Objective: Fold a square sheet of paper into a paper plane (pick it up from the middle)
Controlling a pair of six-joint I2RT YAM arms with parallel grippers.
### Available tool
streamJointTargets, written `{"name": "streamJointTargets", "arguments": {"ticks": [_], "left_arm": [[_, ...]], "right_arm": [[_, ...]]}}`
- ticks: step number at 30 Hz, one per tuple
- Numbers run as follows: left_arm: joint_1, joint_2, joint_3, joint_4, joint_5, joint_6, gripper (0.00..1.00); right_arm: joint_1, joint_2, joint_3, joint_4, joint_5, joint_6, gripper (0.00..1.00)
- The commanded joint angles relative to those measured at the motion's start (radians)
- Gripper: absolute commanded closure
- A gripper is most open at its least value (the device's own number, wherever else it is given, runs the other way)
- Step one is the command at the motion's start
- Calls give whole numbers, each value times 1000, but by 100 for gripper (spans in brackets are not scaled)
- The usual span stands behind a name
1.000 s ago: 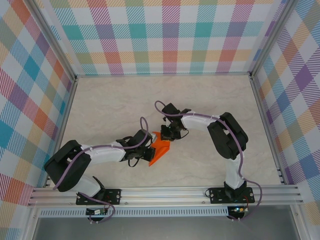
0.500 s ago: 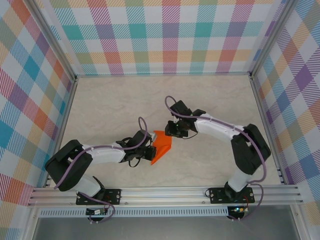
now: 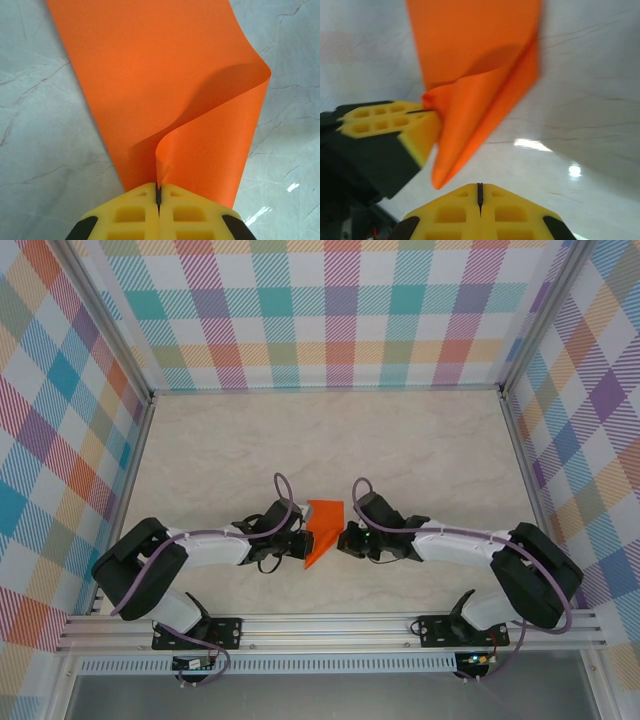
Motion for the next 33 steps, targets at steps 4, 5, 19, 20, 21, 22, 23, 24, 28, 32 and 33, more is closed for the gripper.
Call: {"name": "streamJointTargets", "arguments": {"ticks": [4,5,19,20,21,22,23,24,28,32,33], "left_arm": [[14,52,-21,-63,0,-5,96],[14,52,-21,-62,0,-7,96],[17,59,-15,-77,2,5,96],[16,60,-13,-81,3,7,96],[16,60,-13,-81,2,7,96],[17,61,-13,-80,2,7,96],[16,61,-13,-79,4,8,96],[16,64,-13,-79,4,7,96],[16,73,-8,-79,8,10,96],[16,80,-4,-78,14,10,96],[17,81,-4,-76,16,9,96]], "right_arm": [[122,105,1,254,42,158,100],[137,116,0,258,58,175,100],[177,222,-30,416,45,236,100],[177,226,-34,431,46,244,100],[177,230,-35,437,46,245,100],[177,234,-32,436,45,244,100],[177,238,-34,444,43,244,100],[177,242,-35,452,39,244,100],[178,265,-42,469,33,248,100],[180,282,-48,490,29,255,100],[180,280,-47,475,33,252,100]]}}
